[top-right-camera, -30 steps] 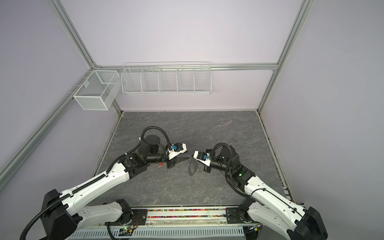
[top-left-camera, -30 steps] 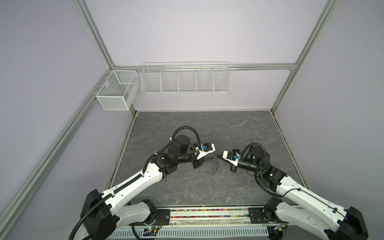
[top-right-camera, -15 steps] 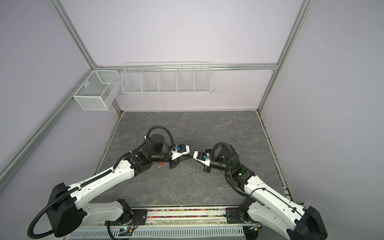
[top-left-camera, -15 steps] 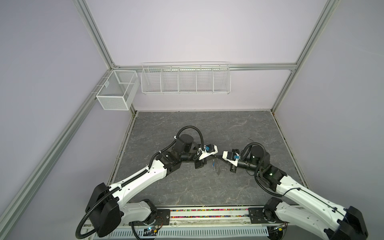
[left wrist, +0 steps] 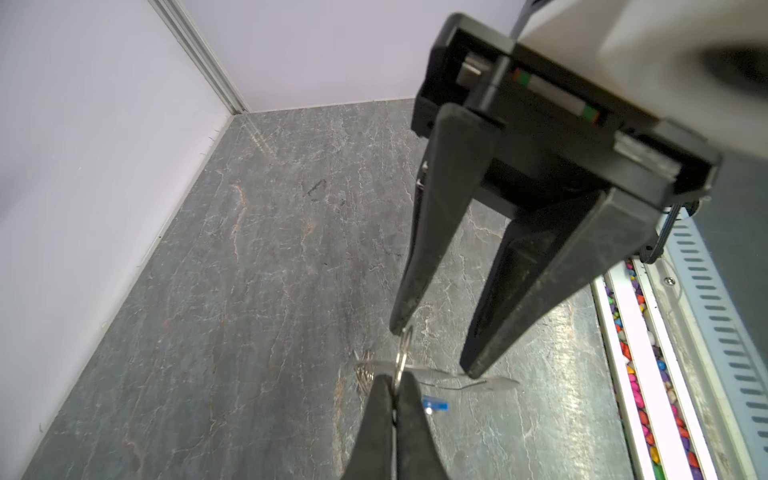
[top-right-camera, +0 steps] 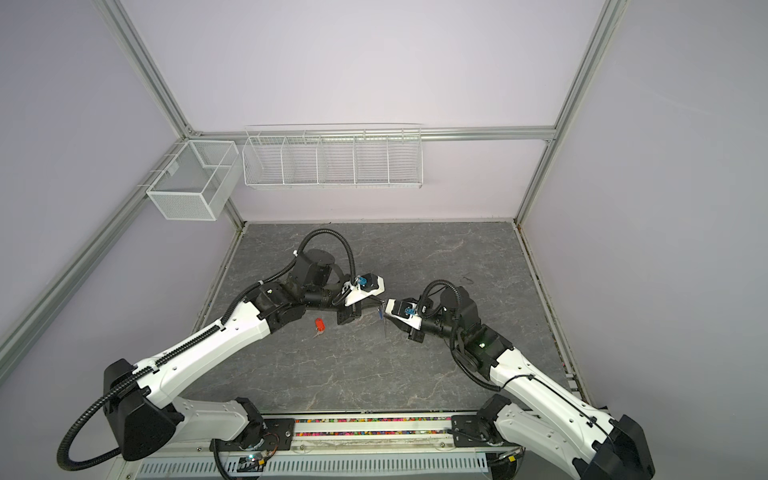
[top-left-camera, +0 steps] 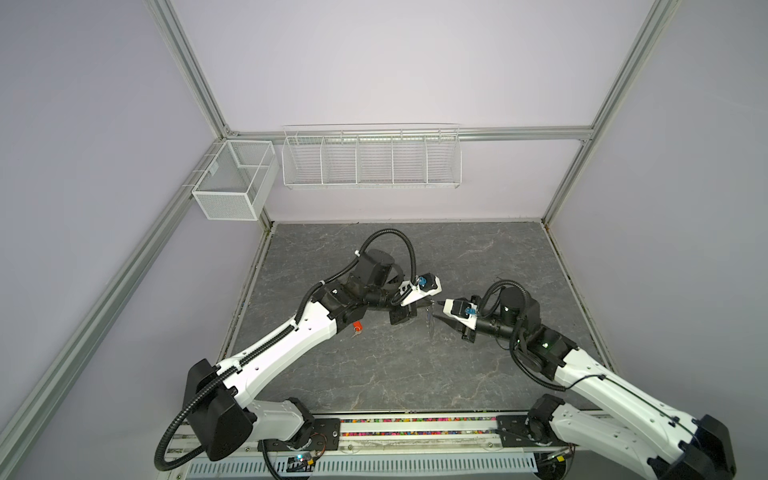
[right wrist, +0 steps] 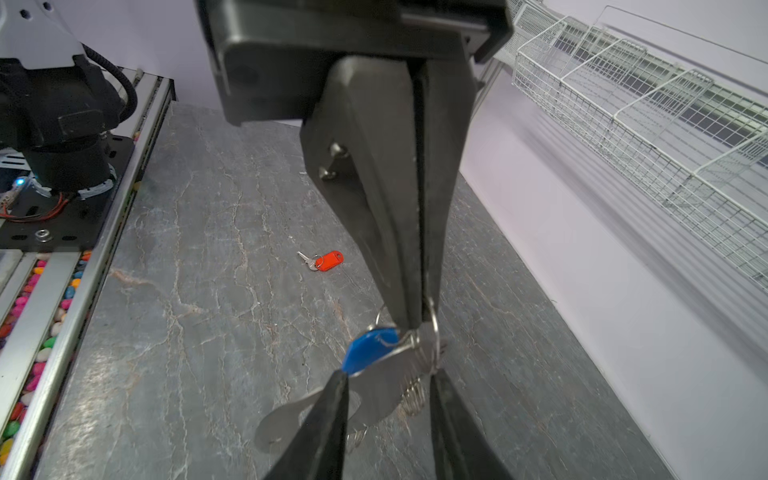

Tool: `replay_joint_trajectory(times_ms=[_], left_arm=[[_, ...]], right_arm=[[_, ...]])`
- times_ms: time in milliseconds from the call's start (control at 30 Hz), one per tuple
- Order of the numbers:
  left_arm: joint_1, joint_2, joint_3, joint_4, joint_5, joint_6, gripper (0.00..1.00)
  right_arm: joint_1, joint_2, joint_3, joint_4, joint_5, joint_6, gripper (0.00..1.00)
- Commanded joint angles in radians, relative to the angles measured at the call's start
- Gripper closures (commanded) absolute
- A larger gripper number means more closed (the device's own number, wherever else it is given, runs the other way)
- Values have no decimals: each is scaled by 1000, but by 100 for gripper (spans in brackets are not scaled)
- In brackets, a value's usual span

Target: Put the keys on the keyring

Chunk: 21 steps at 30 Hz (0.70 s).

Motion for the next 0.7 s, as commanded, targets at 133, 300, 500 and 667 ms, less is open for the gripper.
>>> replay_joint_trajectory(times_ms=[133, 300, 500, 667], left_arm=[[-22, 87, 220, -401, -120, 31, 100], [-49, 145, 312, -496, -161, -12, 100], [-79, 199, 392, -559, -183, -39, 100], [-90, 232, 451, -609, -184, -63, 100]], right_arm=[[1, -11, 30, 12, 37, 97, 71], [33, -1, 23, 57, 112, 84, 70], [89, 52, 44, 49, 170, 47, 70], [121, 68, 36, 82, 253, 29, 73]])
